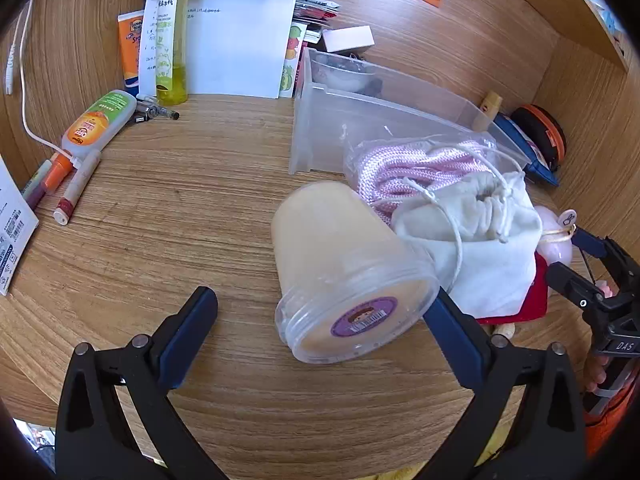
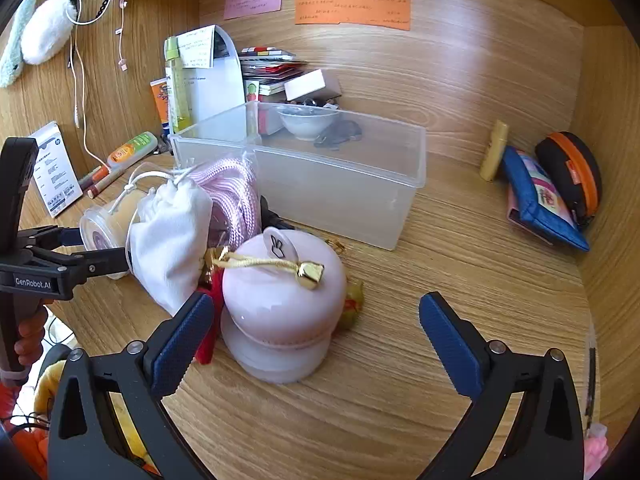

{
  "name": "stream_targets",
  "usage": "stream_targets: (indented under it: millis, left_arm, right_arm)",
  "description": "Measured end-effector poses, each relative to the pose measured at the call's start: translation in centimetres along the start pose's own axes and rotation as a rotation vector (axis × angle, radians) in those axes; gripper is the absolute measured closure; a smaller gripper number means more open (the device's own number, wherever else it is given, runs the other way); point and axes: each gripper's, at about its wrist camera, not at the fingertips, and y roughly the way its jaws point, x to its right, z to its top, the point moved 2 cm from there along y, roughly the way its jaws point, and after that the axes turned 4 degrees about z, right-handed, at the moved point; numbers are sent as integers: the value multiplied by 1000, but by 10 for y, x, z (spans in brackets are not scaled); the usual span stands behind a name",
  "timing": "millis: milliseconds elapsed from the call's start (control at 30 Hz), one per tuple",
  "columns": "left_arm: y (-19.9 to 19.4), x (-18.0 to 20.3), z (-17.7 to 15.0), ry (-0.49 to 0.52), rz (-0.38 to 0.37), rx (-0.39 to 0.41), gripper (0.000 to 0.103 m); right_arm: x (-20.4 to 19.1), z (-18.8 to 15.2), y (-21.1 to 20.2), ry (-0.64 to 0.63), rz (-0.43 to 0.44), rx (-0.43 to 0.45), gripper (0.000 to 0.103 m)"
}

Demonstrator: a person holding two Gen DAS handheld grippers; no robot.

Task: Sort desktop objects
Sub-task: 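Grasp the cream tub with the left tool while the right tool grasps the pink jar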

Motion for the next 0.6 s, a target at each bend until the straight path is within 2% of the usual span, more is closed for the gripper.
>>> stream_targets:
  millis: [300,433,600]
  left_arm:
    - [-15,-24,1,-45,50,31,0]
    - [-6,-18,4,-52,40,7,0]
    - [9,-10,10,-71,30,-16,0]
  right_arm:
    - [-4,4,7,-17,16,-1,3]
    - [-7,4,11,-23,18,-4,4]
    - [-8,5,12,-25,22,-6,10]
